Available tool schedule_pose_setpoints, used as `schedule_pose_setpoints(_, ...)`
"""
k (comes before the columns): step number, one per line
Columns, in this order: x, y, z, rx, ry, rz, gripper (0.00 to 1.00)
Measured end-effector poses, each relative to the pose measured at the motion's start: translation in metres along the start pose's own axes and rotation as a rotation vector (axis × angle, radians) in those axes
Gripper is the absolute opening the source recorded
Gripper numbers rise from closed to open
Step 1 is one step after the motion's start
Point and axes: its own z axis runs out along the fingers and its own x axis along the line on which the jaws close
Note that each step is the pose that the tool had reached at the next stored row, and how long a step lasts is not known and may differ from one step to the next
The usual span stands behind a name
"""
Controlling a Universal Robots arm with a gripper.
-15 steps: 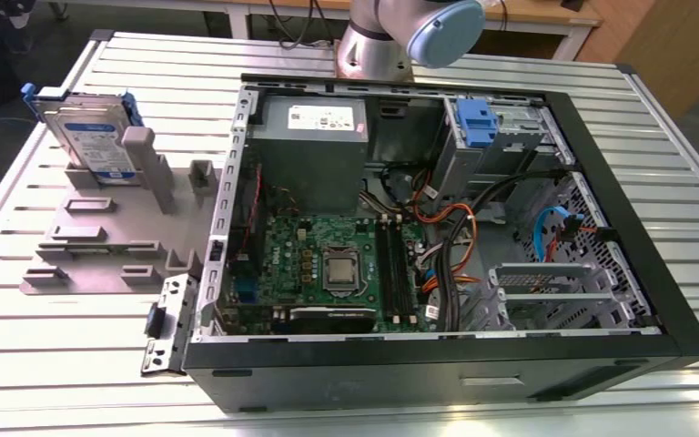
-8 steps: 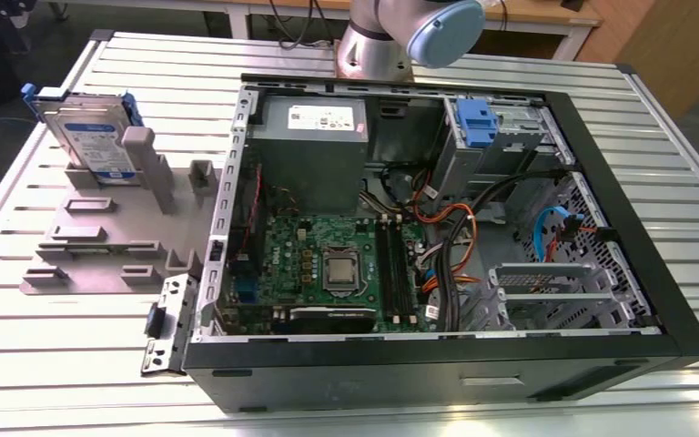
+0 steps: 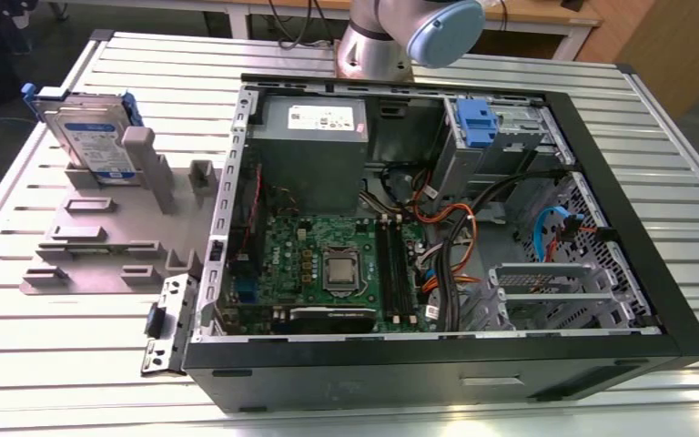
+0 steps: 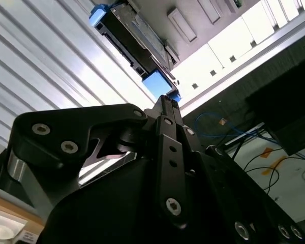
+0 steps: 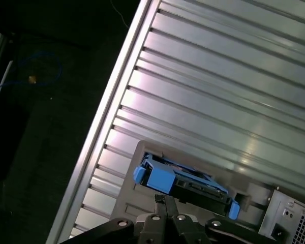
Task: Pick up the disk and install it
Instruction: 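Pick up the disk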
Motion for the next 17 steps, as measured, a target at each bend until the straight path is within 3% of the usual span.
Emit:
schedule_pose_setpoints(12,0.0,0.0,0.001,0.0025,0.0076,-0.205,0.11)
schedule_pose_setpoints(17,0.0001,0.0,0.0011,0.0037,0.0093,-0.273,0.11)
